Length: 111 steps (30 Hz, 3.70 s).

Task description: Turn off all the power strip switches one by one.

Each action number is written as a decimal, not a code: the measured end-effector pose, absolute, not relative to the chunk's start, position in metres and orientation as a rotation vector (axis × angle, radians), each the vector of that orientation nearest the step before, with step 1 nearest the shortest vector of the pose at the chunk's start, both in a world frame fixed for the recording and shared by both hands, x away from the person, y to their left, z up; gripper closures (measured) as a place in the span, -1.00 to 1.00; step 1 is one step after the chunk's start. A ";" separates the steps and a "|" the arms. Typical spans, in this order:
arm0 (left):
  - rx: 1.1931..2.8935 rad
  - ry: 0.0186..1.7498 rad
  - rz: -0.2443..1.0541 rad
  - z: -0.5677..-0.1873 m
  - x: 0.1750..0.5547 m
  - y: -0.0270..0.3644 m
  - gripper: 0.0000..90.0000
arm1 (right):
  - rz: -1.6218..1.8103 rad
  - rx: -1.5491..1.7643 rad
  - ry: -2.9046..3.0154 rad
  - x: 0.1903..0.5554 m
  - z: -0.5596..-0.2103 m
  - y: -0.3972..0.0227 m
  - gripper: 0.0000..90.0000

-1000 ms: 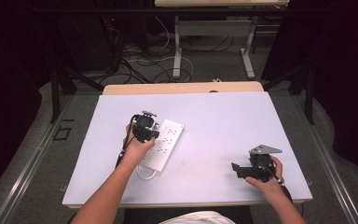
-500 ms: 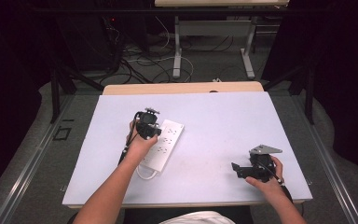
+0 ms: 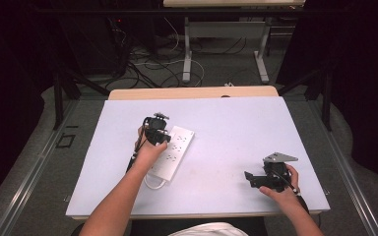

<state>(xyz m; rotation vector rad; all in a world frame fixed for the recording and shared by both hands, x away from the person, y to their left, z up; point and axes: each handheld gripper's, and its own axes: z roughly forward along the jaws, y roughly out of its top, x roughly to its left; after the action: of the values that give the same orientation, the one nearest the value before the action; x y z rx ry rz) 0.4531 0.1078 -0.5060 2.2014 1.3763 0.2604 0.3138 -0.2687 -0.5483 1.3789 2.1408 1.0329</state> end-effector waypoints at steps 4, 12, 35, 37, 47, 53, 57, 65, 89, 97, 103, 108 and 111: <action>2.203 1.385 0.253 -0.508 0.455 0.107 1.00 | 1.032 1.375 2.141 0.314 -0.549 -0.269 -0.70; 2.213 1.395 0.256 -0.512 0.457 0.105 1.00 | 1.031 1.380 2.143 0.314 -0.549 -0.269 -0.70; 2.234 1.382 0.278 -0.516 0.459 0.103 1.00 | 1.030 1.371 2.144 0.314 -0.549 -0.268 -0.70; 2.231 1.384 0.281 -0.516 0.459 0.103 1.00 | 1.031 1.371 2.145 0.314 -0.549 -0.268 -0.70; 2.236 1.379 0.272 -0.516 0.459 0.104 1.00 | 1.032 1.374 2.145 0.314 -0.548 -0.269 -0.70; 2.239 1.386 0.278 -0.515 0.459 0.102 1.00 | 1.032 1.376 2.145 0.314 -0.548 -0.269 -0.70; 2.253 1.378 0.278 -0.515 0.460 0.100 1.00 | 1.029 1.372 2.145 0.314 -0.549 -0.269 -0.70; 2.272 1.369 0.278 -0.513 0.461 0.095 1.00 | 1.032 1.380 2.144 0.314 -0.548 -0.269 -0.70; 2.267 1.368 0.309 -0.499 0.471 0.087 1.00 | 1.030 1.378 2.146 0.314 -0.549 -0.268 -0.69; 2.267 1.375 0.318 -0.495 0.476 0.087 1.00 | 1.033 1.382 2.144 0.314 -0.549 -0.269 -0.69; 2.262 1.392 0.318 -0.496 0.482 0.085 1.00 | 1.035 1.383 2.141 0.315 -0.549 -0.270 -0.69; 2.265 1.405 0.319 -0.498 0.489 0.085 1.00 | 1.036 1.400 2.133 0.314 -0.549 -0.271 -0.69; 2.266 1.417 0.316 -0.500 0.493 0.084 1.00 | 1.037 1.384 2.134 0.314 -0.549 -0.272 -0.69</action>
<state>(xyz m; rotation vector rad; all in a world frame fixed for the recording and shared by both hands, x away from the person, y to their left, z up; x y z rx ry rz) 0.4930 0.0842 -0.5002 2.2659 1.4172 0.3162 0.3144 -0.2719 -0.5487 1.3840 2.1338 1.0371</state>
